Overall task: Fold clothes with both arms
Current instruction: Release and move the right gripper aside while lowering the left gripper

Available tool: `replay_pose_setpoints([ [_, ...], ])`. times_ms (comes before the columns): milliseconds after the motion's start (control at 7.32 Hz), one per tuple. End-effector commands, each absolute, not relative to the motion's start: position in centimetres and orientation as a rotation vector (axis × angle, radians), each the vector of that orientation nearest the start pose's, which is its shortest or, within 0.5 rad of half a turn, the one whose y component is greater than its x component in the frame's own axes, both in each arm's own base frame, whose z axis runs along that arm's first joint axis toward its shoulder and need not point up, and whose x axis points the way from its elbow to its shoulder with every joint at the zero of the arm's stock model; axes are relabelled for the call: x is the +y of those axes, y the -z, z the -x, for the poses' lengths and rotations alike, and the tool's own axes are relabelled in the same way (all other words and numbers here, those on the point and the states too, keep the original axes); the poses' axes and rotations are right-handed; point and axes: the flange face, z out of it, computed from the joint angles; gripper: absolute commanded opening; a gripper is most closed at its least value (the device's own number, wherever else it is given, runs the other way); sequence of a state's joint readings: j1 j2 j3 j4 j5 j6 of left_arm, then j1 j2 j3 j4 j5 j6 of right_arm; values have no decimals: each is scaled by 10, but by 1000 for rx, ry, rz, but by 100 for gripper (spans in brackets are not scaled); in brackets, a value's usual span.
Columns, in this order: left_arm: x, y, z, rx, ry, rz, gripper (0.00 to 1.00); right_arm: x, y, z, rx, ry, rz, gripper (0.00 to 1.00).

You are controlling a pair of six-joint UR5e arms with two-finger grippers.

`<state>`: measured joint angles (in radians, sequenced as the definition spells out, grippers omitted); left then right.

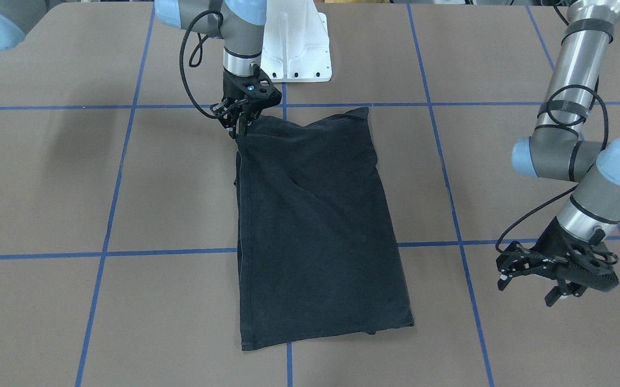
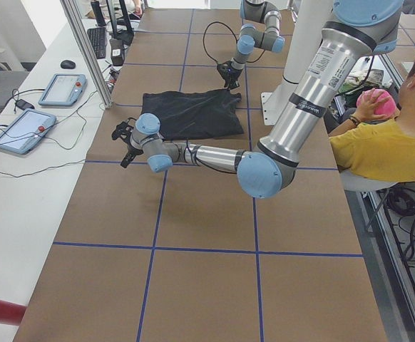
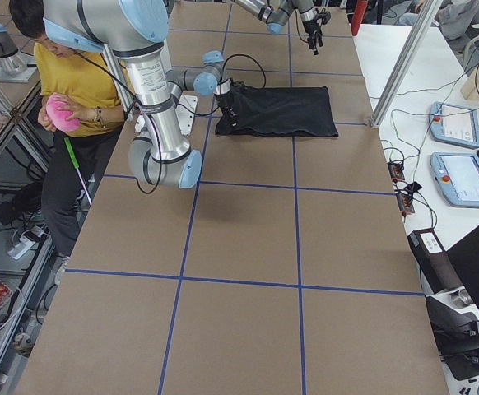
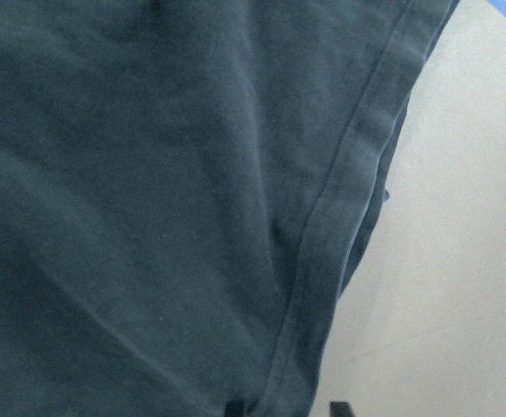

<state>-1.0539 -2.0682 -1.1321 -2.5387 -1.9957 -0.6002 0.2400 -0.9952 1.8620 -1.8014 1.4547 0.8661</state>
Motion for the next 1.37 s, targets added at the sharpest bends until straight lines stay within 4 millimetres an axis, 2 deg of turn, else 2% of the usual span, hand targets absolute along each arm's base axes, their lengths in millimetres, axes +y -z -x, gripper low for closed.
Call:
replay_pose_setpoints([
  [0,-676,-470,-278,868,-138,-654,100,-326,-224,555,-540,321,-410,100],
  [273,-671,-443,-277,941,-33,-629,100,-375,-208,520,-634,197,-375,99],
  [410,-657,-415,-286,1008,31,-612,100,-390,-203,505,-733,148,-315,99],
  [546,-621,-413,-308,1060,62,-562,100,-392,-197,495,-771,82,-288,99],
  [683,-586,-402,-317,1118,89,-524,100,-387,-190,483,-807,0,-267,99],
  [820,-536,-397,-326,1165,114,-487,100,-373,-196,457,-836,-70,-247,99],
  [956,-486,-390,-345,1203,159,-448,100,-357,-210,429,-905,-136,-238,99],
  [1093,-443,-382,-367,1242,197,-395,100,-349,-237,412,-989,-192,-249,99],
  [1230,-400,-376,-391,1270,233,-350,100,-338,-266,405,-1045,-244,-268,99],
])
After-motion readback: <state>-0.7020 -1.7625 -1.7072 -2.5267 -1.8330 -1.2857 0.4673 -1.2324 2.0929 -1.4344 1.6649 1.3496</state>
